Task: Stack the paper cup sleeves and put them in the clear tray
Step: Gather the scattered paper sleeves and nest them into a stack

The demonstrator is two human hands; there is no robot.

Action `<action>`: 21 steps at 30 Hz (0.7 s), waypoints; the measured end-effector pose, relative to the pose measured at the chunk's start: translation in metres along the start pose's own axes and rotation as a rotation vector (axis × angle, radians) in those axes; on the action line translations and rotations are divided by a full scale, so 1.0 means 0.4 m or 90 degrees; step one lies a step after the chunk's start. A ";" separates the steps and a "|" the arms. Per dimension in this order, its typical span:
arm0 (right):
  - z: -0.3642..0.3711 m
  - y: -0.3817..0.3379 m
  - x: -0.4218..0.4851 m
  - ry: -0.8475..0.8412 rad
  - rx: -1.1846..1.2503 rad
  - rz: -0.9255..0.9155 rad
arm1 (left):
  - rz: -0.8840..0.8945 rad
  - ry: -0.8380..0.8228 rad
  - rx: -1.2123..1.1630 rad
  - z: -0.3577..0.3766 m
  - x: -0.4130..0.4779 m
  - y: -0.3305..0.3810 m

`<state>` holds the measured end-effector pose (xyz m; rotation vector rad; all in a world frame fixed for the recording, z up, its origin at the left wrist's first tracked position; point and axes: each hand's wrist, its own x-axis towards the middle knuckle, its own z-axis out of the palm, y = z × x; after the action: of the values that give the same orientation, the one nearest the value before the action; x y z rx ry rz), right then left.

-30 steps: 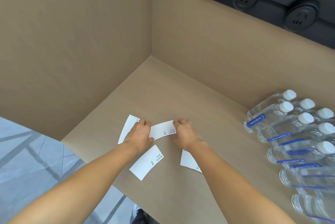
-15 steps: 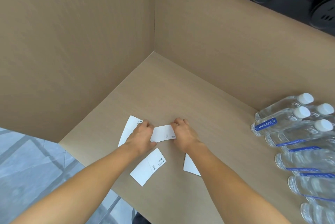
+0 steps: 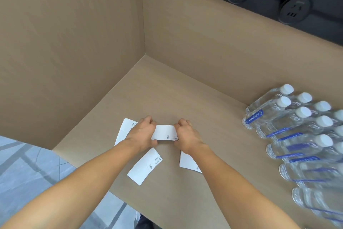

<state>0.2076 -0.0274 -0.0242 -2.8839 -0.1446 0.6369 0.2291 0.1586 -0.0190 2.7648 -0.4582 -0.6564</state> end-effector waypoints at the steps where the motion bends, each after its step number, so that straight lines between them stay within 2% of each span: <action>1: -0.006 0.012 -0.011 0.005 0.001 0.008 | 0.000 -0.002 -0.014 -0.006 0.003 0.016; 3: -0.019 0.041 -0.036 0.016 0.008 0.023 | 0.002 -0.009 -0.031 -0.013 0.007 0.054; 11: -0.029 0.173 -0.162 0.051 0.047 0.093 | 0.110 -0.024 0.051 0.017 0.023 0.214; 21: 0.046 0.227 -0.249 0.000 0.085 0.142 | 0.152 -0.084 0.104 0.099 0.003 0.269</action>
<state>0.1149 -0.1267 -0.0181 -2.7923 0.2149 0.6569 0.1853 0.0524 -0.0192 2.7623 -0.8914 -0.7755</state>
